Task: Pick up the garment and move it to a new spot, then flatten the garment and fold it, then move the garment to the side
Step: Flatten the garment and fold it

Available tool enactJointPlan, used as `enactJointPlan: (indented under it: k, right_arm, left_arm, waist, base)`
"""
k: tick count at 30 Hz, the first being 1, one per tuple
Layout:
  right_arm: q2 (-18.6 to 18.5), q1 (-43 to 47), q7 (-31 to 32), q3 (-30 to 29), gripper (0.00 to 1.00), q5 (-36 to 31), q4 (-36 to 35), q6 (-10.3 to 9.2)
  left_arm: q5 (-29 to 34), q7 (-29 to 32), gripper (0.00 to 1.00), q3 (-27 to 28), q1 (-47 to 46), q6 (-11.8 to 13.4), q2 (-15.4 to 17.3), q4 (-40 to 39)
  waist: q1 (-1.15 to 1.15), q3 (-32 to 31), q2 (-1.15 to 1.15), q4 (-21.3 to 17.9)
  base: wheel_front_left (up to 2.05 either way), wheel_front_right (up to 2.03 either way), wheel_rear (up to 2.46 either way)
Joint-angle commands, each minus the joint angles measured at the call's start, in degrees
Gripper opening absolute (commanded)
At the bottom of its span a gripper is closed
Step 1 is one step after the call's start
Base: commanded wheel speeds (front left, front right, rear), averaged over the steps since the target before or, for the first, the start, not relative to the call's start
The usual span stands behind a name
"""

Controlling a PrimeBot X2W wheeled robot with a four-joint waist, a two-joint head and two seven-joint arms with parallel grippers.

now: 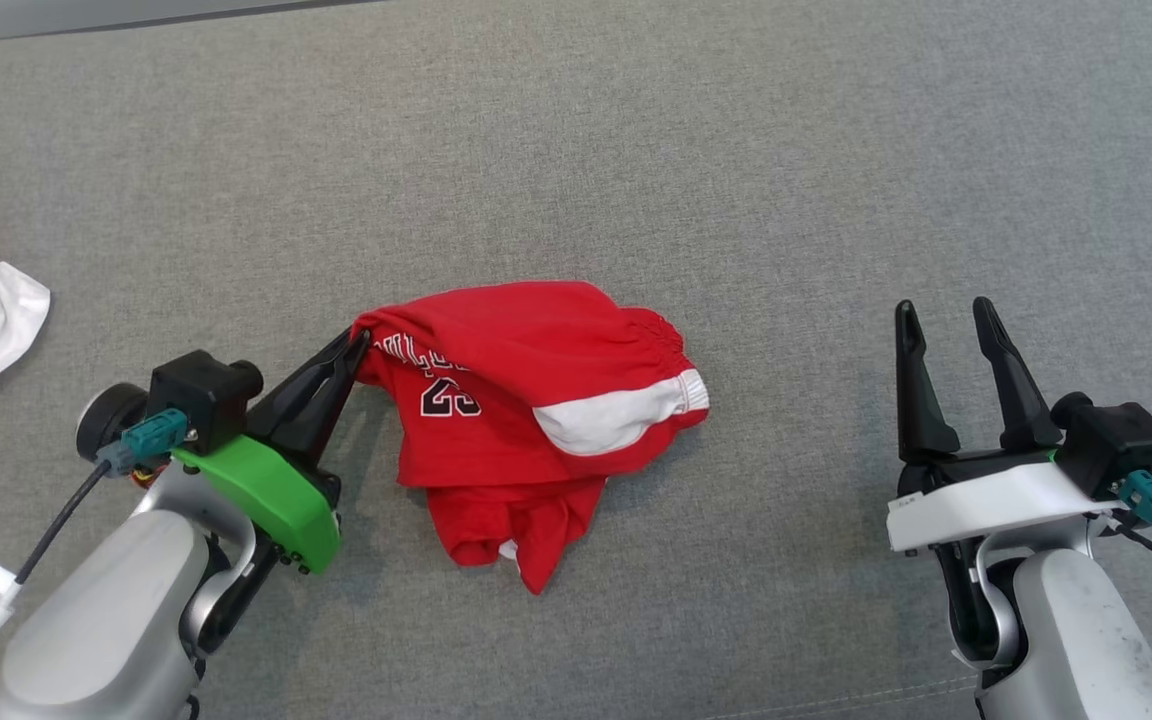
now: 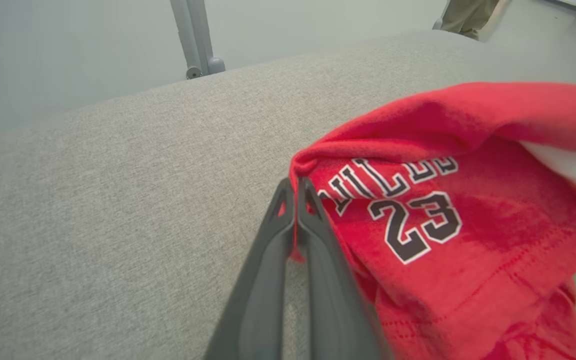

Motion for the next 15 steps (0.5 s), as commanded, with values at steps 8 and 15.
enactJointPlan:
  k: [8, 15]
  right_arm:
    - [-0.14, 0.35, -0.21, 0.45, 1.0, 0.32, 0.34, 0.0]
    - [-0.13, 0.86, -0.21, 0.02, 1.0, -0.73, 0.17, 0.0]
  left_arm:
    - [-5.65, -6.39, 1.0, 7.62, 4.05, 2.5, -6.48, 3.87]
    - [0.98, -6.63, 1.0, 20.94, 10.99, 8.98, -10.98, -6.28]
  waist:
    - [0.0, -0.91, 0.0, 0.18]
    - [0.0, -1.88, 0.0, 0.85]
  base:
    - [0.0, 0.0, 0.0]
    - [0.0, 0.0, 0.0]
